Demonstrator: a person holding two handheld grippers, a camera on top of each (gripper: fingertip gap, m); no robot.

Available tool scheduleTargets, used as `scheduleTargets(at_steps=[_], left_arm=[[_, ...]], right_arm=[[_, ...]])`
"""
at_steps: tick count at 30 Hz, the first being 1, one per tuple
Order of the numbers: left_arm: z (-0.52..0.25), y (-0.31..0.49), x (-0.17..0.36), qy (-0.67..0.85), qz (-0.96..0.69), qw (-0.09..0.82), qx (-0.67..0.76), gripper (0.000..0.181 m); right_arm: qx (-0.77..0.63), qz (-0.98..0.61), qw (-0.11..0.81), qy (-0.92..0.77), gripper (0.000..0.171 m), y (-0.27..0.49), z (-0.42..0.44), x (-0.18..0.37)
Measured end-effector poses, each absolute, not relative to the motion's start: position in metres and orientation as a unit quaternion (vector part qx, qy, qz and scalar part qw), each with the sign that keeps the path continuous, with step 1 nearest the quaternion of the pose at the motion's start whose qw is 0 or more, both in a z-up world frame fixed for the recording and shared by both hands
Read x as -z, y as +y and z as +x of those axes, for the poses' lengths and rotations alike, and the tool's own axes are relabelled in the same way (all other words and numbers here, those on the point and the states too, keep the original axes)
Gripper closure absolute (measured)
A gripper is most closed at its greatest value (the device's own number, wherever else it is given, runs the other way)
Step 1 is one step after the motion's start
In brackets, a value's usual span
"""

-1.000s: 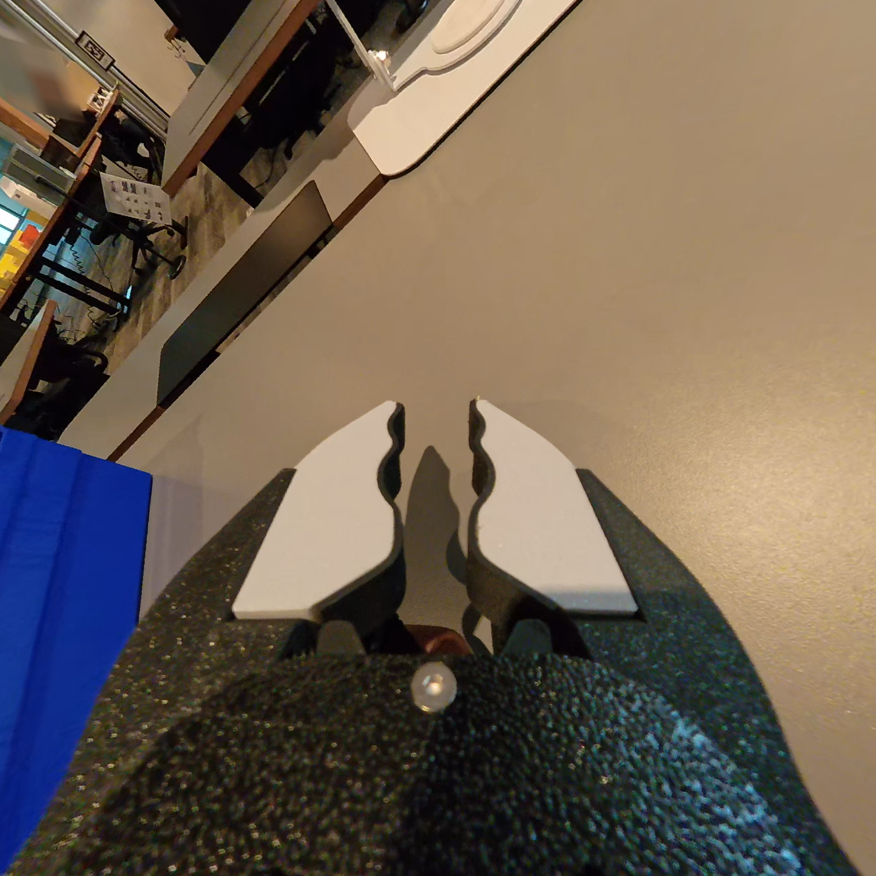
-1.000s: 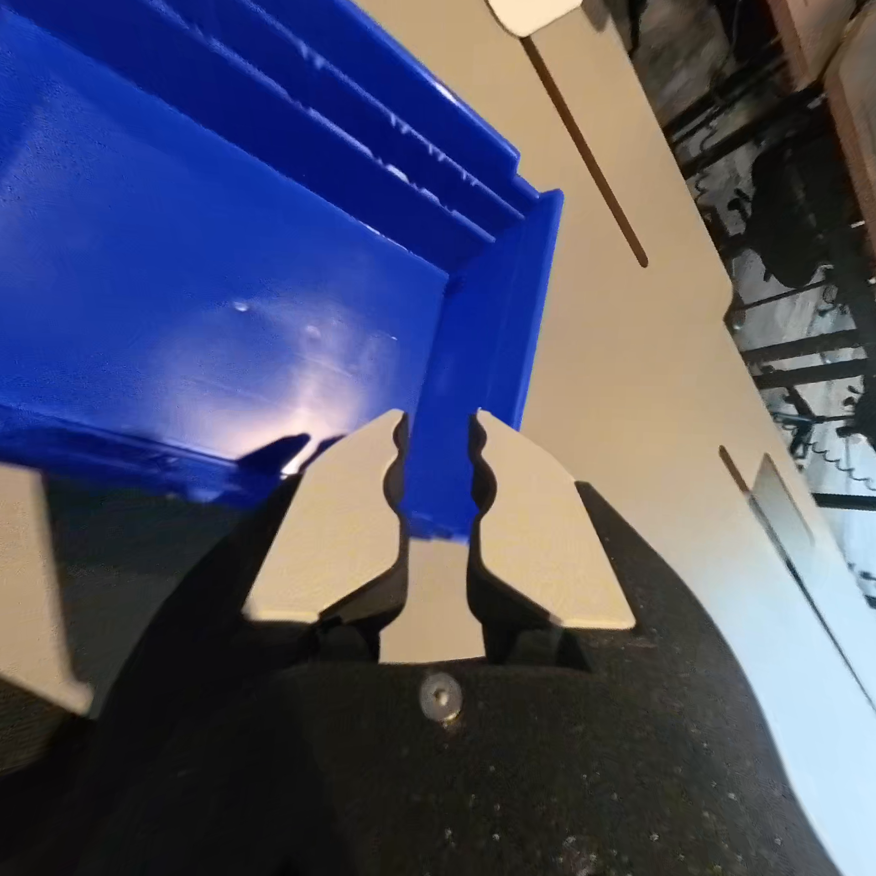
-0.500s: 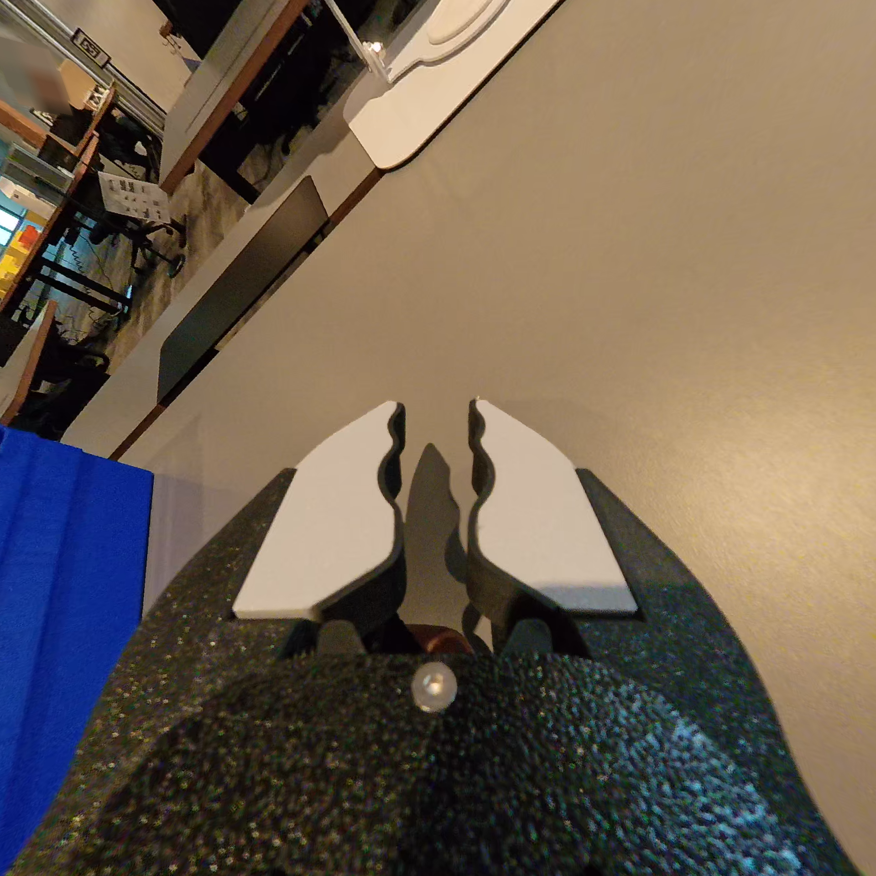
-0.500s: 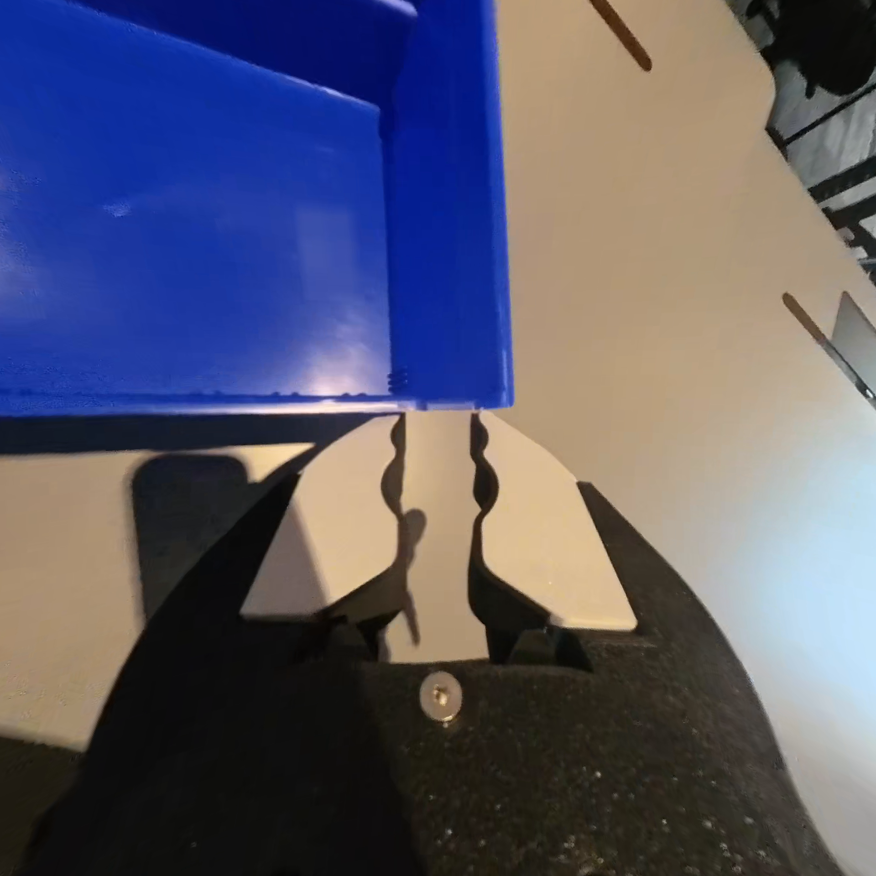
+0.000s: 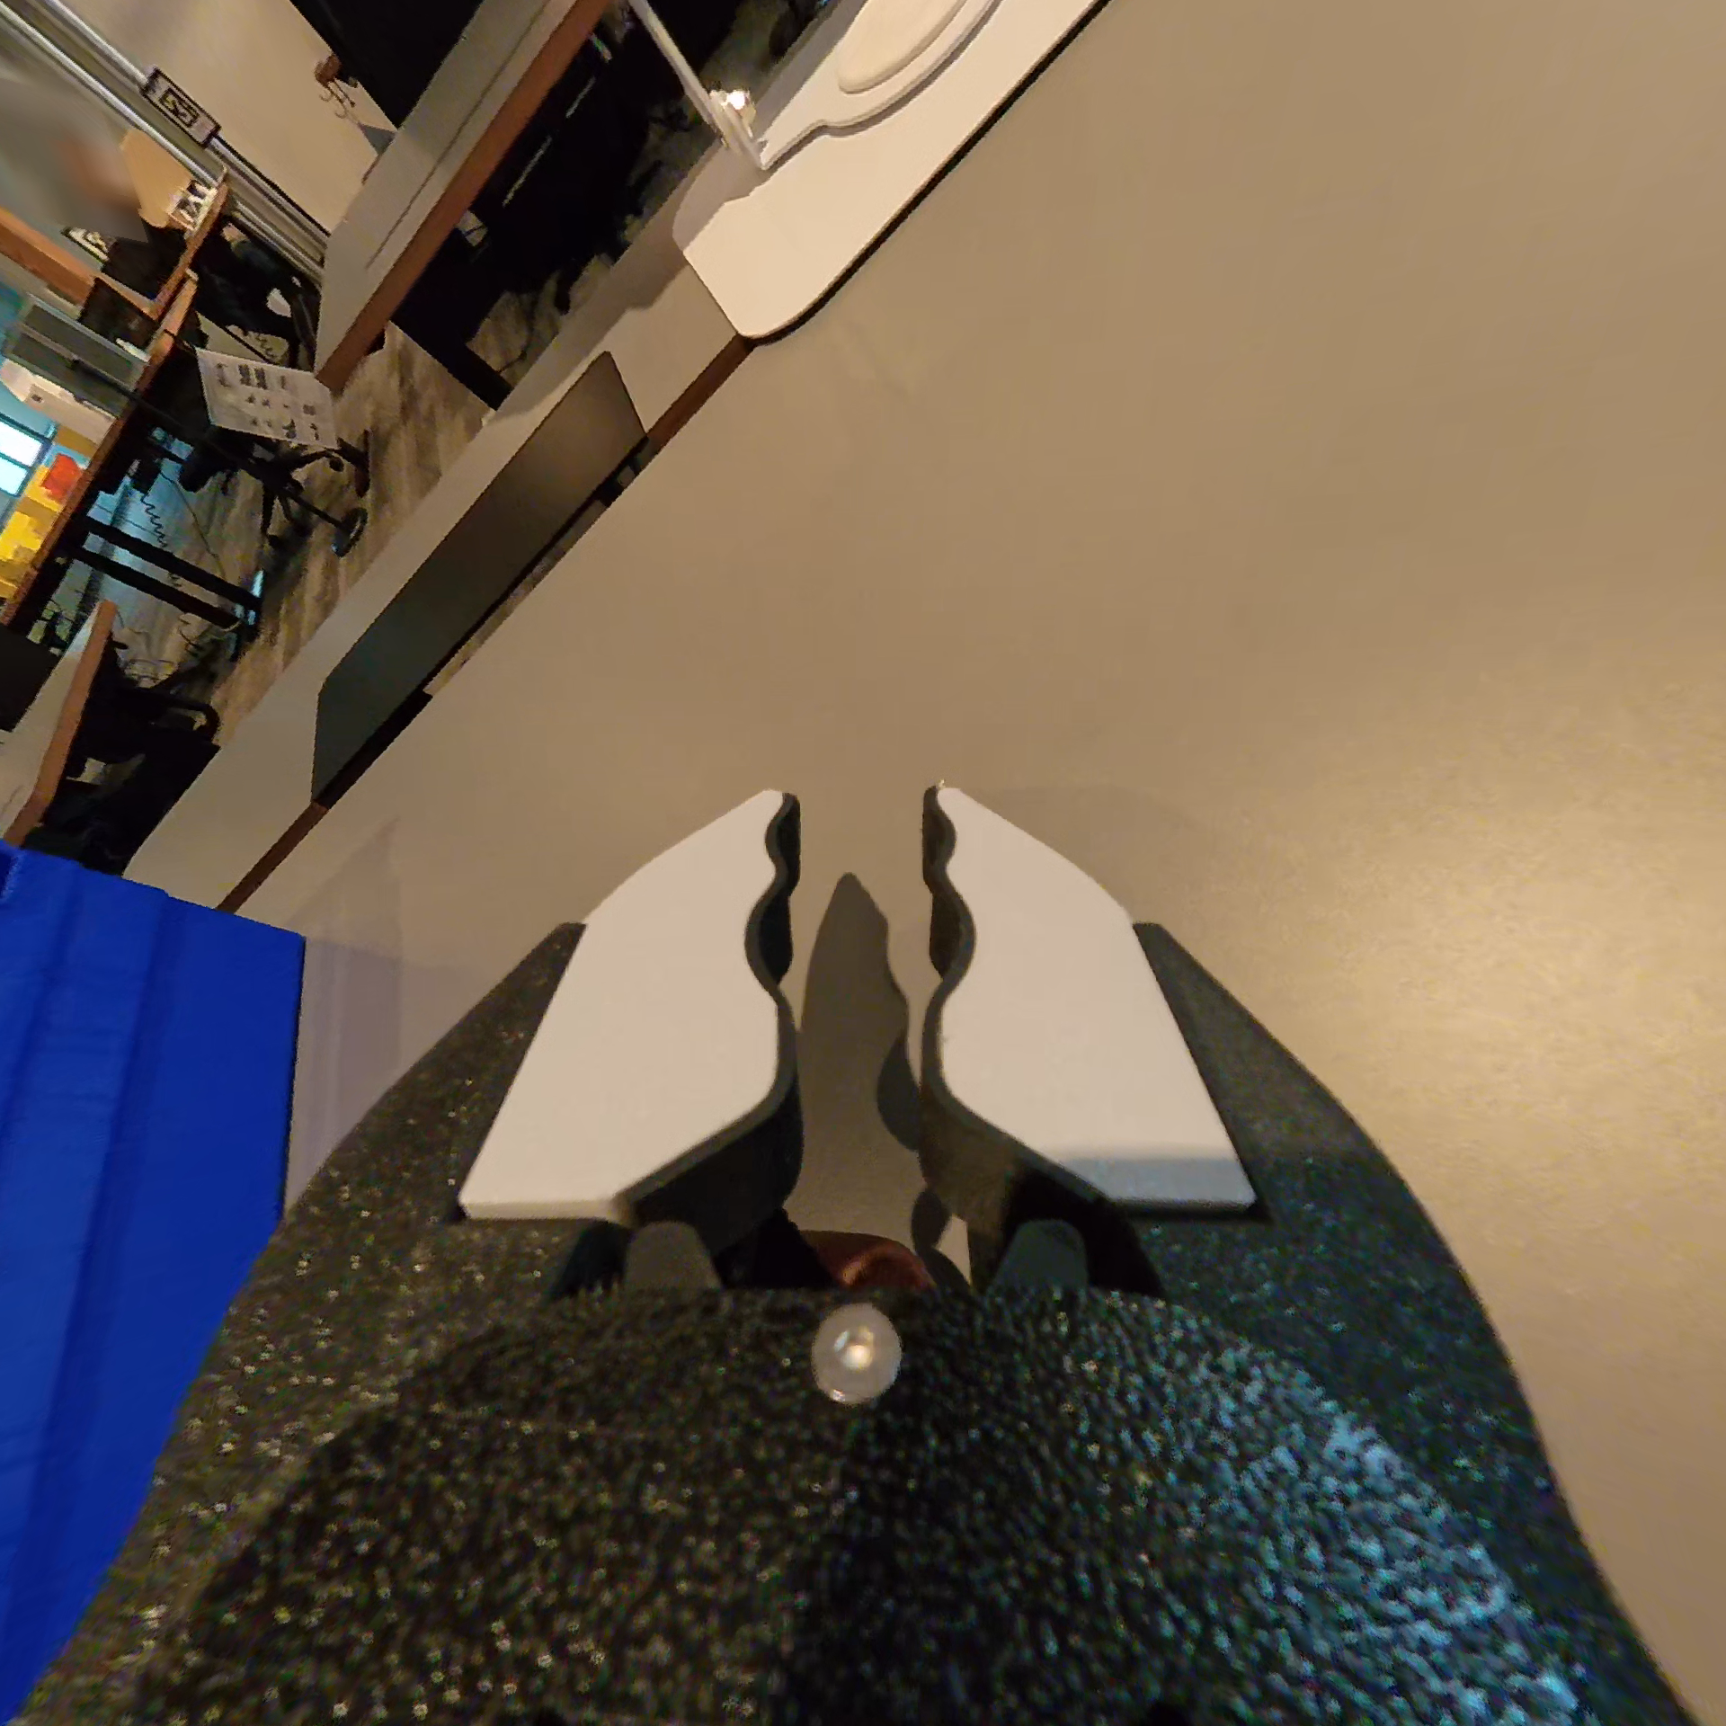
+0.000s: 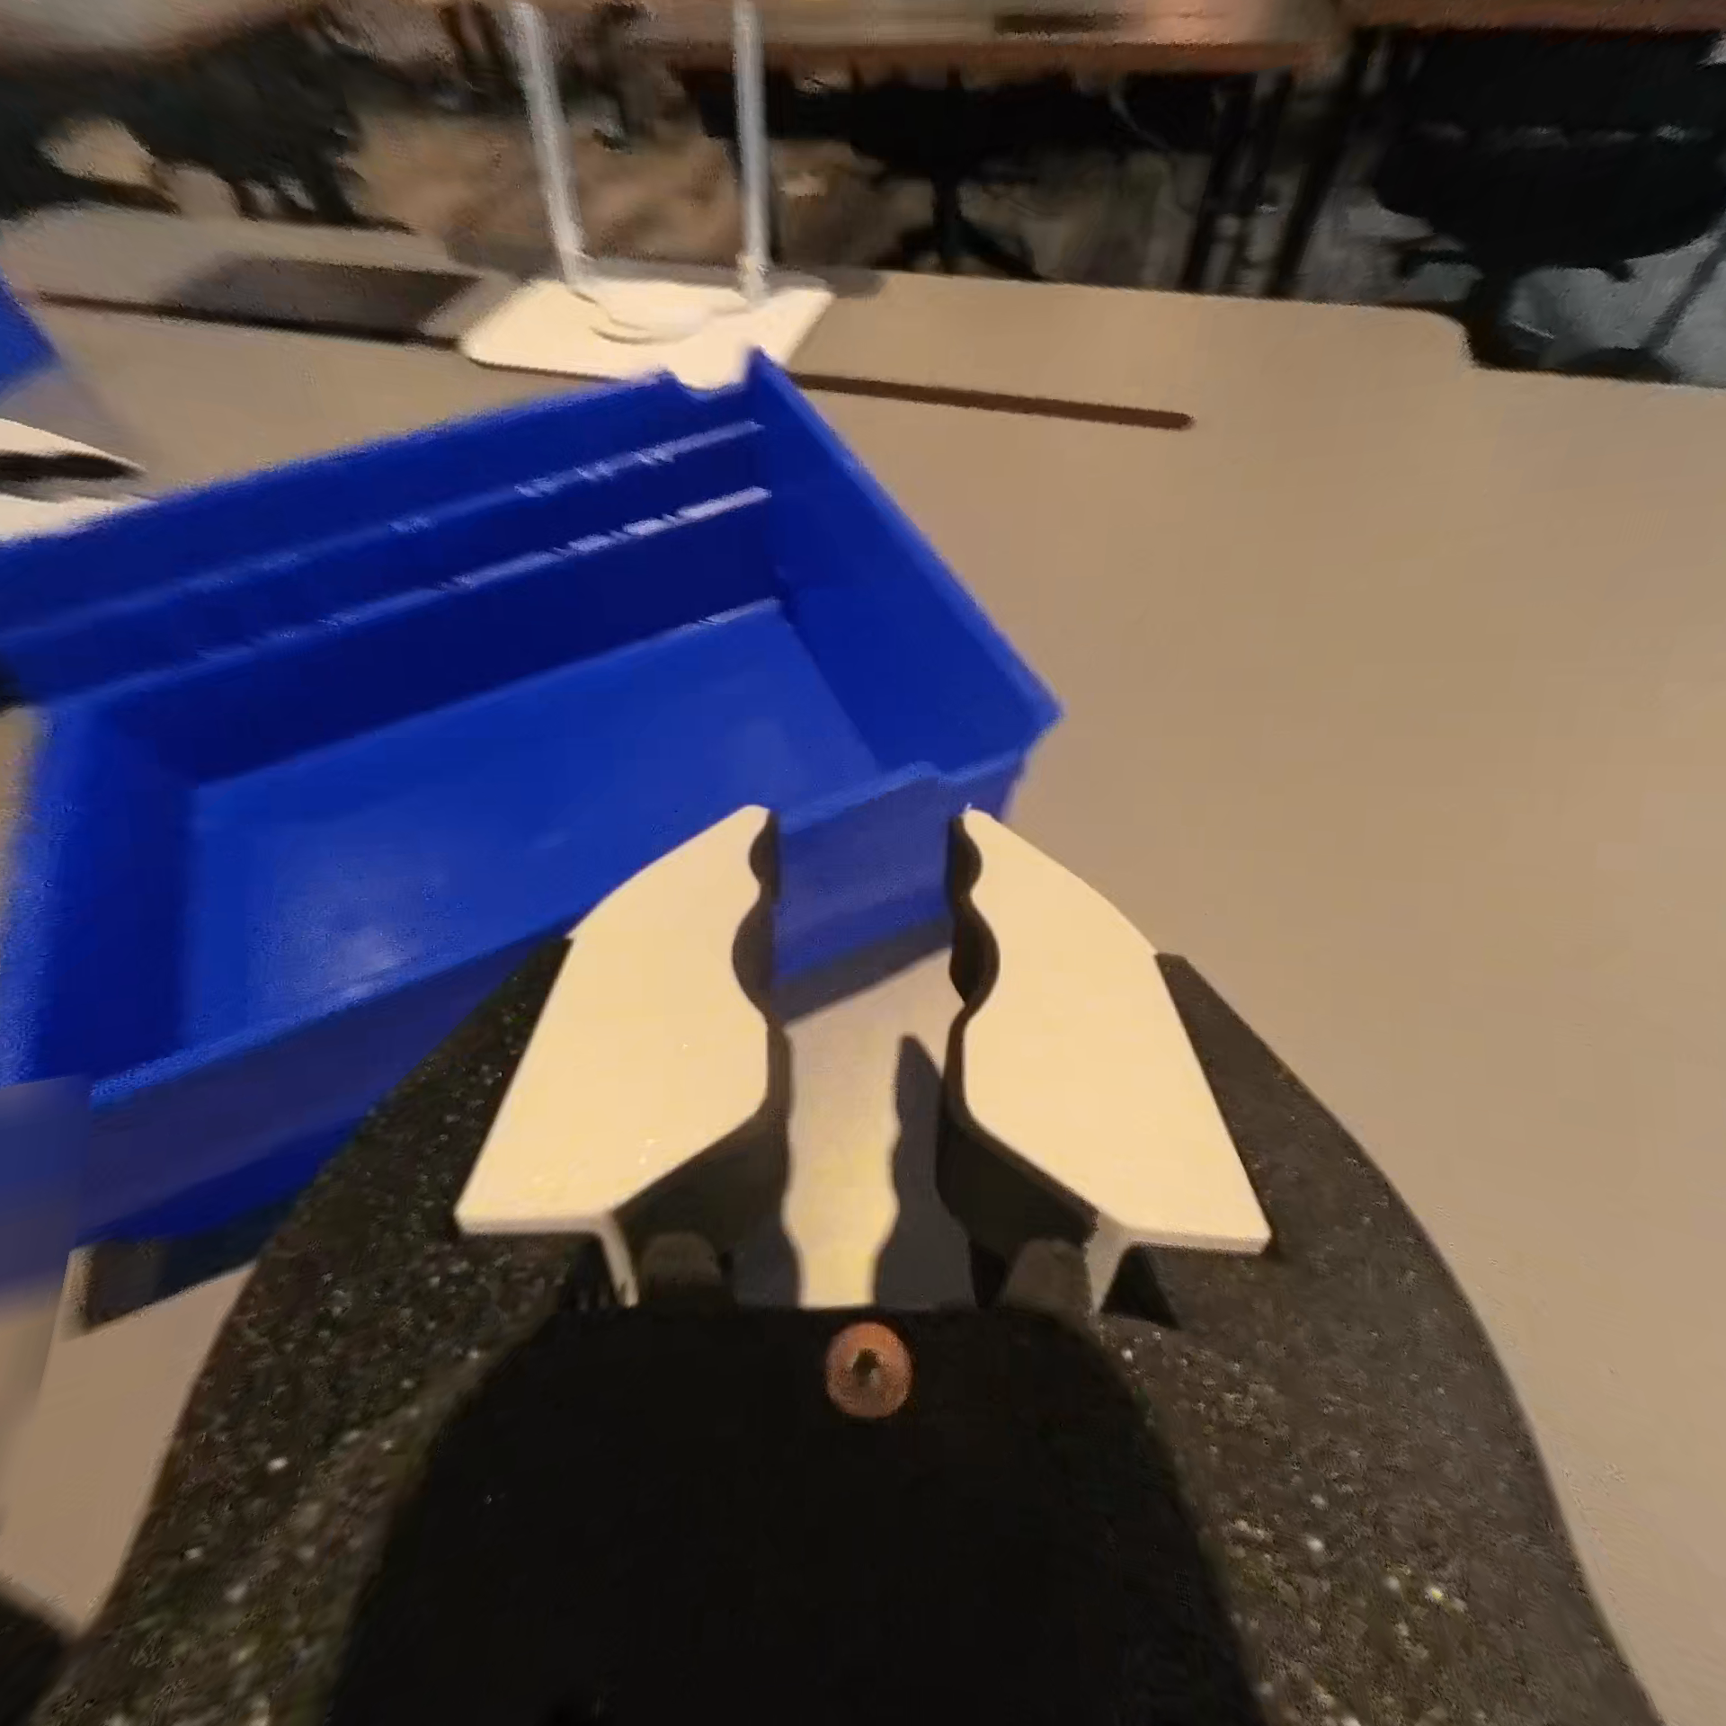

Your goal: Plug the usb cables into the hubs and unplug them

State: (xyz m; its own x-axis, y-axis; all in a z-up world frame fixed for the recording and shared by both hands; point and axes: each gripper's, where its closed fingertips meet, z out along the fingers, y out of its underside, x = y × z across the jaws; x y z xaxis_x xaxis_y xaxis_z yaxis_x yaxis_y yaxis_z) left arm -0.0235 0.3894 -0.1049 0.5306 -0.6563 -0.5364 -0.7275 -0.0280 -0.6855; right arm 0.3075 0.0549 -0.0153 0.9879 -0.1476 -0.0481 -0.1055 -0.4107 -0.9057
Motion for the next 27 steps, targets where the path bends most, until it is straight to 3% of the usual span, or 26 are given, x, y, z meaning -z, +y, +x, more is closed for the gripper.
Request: scheduleTargets(at_steps=[6, 10, 19, 23, 27], left_arm=[[-0.025, 0.388, 0.104, 0.48, -0.717, 0.505, -0.034, 0.157], [-0.024, 0.388, 0.105, 0.482, -0.717, 0.502, -0.033, 0.158], [-0.024, 0.387, 0.104, 0.483, -0.717, 0.502, -0.025, 0.159], [-0.023, 0.386, 0.105, 0.486, -0.715, 0.502, -0.027, 0.159], [-0.024, 0.387, 0.106, 0.486, -0.717, 0.499, -0.028, 0.159]], right_arm=[[0.021, -0.869, 0.494, 0.025, 0.137, 0.064, 0.273, 0.023], [0.058, -0.877, 0.476, 0.028, 0.149, 0.066, 0.281, 0.025], [0.138, -0.895, 0.423, 0.03, 0.145, 0.08, 0.316, 0.029], [0.143, -0.897, 0.415, 0.051, 0.132, 0.082, 0.339, 0.027], [0.113, -0.892, 0.437, 0.032, 0.134, 0.069, 0.317, 0.021]])
